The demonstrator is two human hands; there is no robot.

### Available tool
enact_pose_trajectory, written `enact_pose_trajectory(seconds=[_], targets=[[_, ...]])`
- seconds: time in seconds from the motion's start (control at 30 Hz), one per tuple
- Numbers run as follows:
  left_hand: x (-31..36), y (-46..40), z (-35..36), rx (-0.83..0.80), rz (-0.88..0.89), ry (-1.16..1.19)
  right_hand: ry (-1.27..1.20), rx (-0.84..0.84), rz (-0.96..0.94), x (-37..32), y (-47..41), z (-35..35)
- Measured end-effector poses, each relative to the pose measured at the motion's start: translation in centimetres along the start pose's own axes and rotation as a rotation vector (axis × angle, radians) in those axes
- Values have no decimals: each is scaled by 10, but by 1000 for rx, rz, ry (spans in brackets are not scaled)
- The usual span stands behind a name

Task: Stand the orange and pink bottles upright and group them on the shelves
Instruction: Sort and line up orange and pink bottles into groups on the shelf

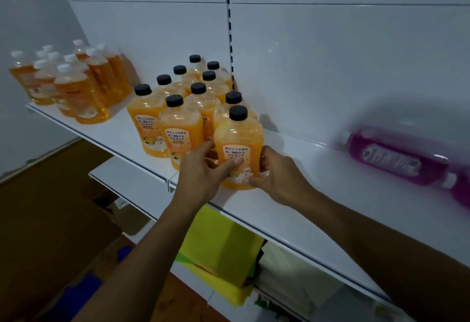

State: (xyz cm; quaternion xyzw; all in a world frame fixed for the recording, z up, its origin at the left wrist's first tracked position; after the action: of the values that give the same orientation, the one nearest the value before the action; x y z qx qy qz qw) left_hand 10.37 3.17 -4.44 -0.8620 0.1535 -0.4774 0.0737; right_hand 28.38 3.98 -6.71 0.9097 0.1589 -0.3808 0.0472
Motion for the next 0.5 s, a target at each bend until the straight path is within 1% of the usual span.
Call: enact_pose_trajectory(seconds=[0.23, 0.4, 0.5], targets=[[-8, -3, 8, -8, 0, 36, 0, 6, 18, 7, -1, 4], [-6, 2, 12, 41, 8, 27, 26, 20, 56, 8, -2, 7], [-8, 10, 17, 110, -4, 20, 60, 1, 51, 6, -1, 7]])
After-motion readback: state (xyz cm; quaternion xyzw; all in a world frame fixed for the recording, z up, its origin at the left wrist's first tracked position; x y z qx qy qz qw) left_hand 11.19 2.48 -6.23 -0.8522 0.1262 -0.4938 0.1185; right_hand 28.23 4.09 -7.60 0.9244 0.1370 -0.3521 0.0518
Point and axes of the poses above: each hand's wrist, its own y-axis away from the middle knuckle, its own z-axis out of the palm, x = y × z, the point moved 4 cm from there along -y, towards the middle knuckle, and after that the axes turned 11 degrees about -x, right-handed, at the moved point
